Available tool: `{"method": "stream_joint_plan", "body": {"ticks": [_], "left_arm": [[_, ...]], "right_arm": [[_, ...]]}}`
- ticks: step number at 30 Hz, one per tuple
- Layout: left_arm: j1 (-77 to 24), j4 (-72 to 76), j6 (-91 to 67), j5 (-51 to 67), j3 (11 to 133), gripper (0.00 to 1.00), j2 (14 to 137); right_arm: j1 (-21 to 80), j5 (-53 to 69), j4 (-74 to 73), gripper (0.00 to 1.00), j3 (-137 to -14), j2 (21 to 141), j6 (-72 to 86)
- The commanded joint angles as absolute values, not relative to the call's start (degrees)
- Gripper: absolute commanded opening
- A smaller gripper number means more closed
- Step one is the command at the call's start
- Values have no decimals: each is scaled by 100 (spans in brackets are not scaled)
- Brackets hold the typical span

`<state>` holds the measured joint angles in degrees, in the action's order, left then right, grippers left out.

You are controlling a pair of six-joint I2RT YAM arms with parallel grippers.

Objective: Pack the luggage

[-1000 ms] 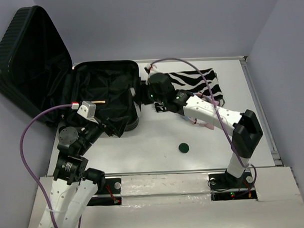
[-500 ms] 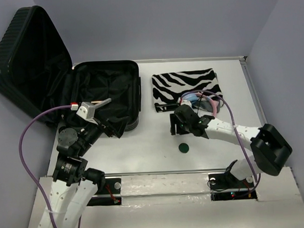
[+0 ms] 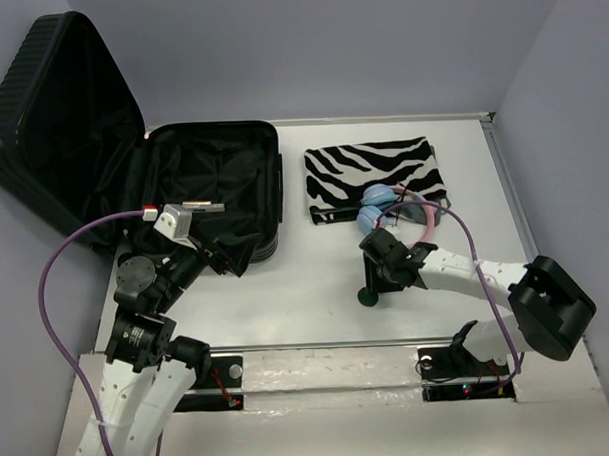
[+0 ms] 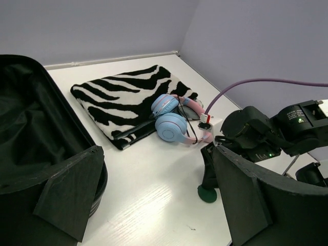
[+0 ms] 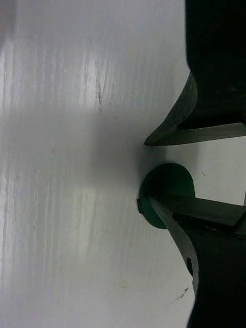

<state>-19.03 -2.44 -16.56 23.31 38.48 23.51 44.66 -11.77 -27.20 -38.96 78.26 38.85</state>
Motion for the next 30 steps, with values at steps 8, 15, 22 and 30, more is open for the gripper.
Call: {"method": "stream_joint_plan", "body": {"ticks": [8, 15, 22, 30], "left_arm": [[-1916, 17, -1608, 2356, 3946, 99, 2303], [-1916, -123, -1608, 2355, 3946, 99, 2285], [-1916, -123, -1617, 2347, 3946, 99, 2276], [-1916, -123, -1608, 2338, 3946, 99, 2294]], "right_arm": [[4491, -299, -2417, 47, -3981, 7840, 3762], [4491, -185, -2408, 58, -3903, 7454, 3779], [4491, 228, -2224, 48, -3709, 7699, 3709], [4544, 308, -2127, 23, -3919, 8130, 3472]]}}
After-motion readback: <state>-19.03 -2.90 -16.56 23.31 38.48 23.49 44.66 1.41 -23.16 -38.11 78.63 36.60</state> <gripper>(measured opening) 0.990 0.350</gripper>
